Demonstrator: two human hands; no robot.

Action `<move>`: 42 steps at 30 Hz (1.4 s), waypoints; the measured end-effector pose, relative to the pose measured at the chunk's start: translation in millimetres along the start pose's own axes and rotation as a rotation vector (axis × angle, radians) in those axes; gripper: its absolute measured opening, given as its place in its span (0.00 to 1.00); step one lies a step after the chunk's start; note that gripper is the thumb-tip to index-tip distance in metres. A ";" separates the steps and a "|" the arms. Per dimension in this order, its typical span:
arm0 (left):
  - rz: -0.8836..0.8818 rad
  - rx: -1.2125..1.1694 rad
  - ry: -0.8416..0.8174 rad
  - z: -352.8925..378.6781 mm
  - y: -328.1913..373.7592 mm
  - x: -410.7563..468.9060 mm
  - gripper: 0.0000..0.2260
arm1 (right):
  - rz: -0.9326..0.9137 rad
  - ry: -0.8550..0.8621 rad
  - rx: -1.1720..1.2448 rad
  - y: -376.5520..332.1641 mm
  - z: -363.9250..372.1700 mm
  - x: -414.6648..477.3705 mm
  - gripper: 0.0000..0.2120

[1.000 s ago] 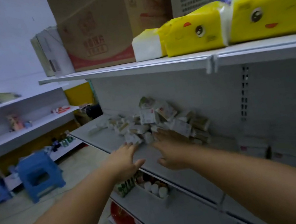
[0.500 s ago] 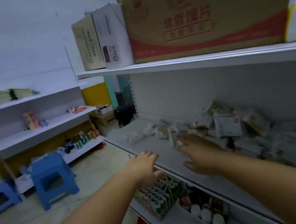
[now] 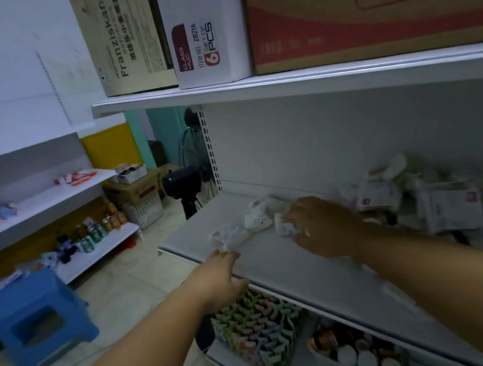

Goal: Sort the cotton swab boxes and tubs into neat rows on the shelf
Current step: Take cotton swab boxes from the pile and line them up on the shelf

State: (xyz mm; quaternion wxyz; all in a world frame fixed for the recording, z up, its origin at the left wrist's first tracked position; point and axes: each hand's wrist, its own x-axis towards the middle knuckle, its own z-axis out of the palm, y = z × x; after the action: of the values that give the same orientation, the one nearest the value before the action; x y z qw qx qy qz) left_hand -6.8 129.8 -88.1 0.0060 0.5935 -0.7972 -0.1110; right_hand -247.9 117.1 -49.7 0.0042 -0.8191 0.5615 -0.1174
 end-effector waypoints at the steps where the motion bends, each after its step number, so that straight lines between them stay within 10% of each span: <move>1: 0.004 -0.006 0.030 -3.2 -5.4 10.2 0.30 | 0.029 -0.008 0.005 0.8 2.1 13.7 0.18; 19: -0.290 -0.214 -0.039 -5.3 -90.7 149.5 0.33 | 0.454 -0.286 0.066 1.9 67.9 169.4 0.35; 26: -0.147 -0.864 0.101 4.8 -112.0 170.9 0.12 | 0.594 0.028 0.336 -21.4 65.5 179.6 0.10; 29: -0.106 -1.326 0.214 0.2 -120.8 173.6 0.14 | 0.763 0.272 0.924 -41.3 61.4 174.6 0.09; 33: -0.087 -1.933 -0.026 -0.6 -121.4 175.5 0.08 | 0.770 0.496 1.680 -66.6 59.2 147.5 0.11; 37: 0.090 -2.035 -0.328 -5.7 -89.1 171.8 0.20 | 0.712 0.637 1.813 -79.5 53.2 104.7 0.18; 42: 0.220 -1.872 -0.551 2.4 -24.3 148.9 0.10 | 0.836 0.843 1.627 -79.5 36.2 35.2 0.13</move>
State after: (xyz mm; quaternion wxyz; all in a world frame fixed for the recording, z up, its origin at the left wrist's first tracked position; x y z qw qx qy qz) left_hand -28.2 -17.5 -113.1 0.2981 0.2248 -0.4113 -0.8315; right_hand -155.7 109.6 -67.3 0.4042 -0.1962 0.5089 -0.7342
